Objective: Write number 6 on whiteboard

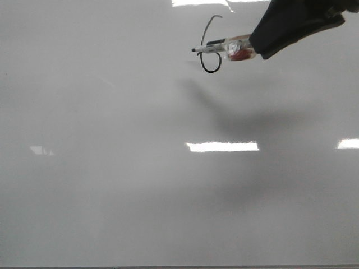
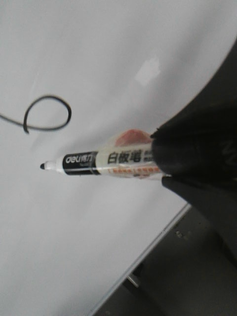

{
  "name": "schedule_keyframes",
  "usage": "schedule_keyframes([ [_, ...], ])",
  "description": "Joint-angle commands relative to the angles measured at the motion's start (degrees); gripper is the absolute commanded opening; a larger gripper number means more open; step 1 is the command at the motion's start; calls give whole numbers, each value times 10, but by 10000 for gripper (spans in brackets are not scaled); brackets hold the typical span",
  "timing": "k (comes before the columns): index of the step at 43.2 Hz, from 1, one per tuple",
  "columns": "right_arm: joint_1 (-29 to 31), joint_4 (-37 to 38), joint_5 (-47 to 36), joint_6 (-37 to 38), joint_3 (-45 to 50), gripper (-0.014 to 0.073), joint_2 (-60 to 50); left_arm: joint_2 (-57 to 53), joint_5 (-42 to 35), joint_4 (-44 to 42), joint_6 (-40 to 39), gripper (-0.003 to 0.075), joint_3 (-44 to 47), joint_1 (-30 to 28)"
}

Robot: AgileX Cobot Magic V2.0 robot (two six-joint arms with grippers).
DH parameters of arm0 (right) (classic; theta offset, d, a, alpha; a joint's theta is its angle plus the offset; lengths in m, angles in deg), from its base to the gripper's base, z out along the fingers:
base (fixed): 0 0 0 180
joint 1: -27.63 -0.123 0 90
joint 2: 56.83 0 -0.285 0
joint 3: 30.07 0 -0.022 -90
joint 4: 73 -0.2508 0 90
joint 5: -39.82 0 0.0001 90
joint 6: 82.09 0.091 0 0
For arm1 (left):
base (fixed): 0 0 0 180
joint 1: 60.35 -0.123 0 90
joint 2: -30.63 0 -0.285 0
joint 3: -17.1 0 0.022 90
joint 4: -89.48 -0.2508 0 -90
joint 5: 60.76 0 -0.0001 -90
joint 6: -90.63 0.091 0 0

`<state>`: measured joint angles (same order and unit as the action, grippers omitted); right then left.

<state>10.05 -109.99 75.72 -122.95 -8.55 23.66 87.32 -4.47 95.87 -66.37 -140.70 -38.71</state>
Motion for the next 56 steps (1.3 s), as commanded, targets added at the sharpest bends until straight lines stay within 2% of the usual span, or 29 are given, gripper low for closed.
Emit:
schedule_keyframes([
  [1, -25, -8, 39, -67, 5, -57, -68, 0, -36, 47, 53, 400, -15, -2],
  [8, -73, -8, 147, -148, 6, -57, -122, 37, -25, 145, 144, 400, -32, 11],
  [13, -91, -8, 202, -165, 6, -57, -146, 70, -20, 152, 166, 404, -53, 53],
  [17, -98, -8, 228, -165, 6, -57, -155, 93, -21, 152, 194, 449, -69, 102],
  [22, -98, -8, 232, -165, 6, -57, -157, 128, -22, 152, 211, 521, -92, 170],
  [30, -98, -8, 224, -165, 6, -57, -157, 189, -28, 152, 234, 524, -122, 269],
  [41, -98, -8, 218, -165, 6, -57, -157, 258, -51, 148, 235, 524, -149, 321],
  [48, -98, -8, 218, -165, 6, -57, -157, 267, -51, 148, 239, 486, -149, 323],
  [56, -98, -8, 218, -165, 6, -57, -157, 267, -51, 148, 239, 365, -149, 323],
])
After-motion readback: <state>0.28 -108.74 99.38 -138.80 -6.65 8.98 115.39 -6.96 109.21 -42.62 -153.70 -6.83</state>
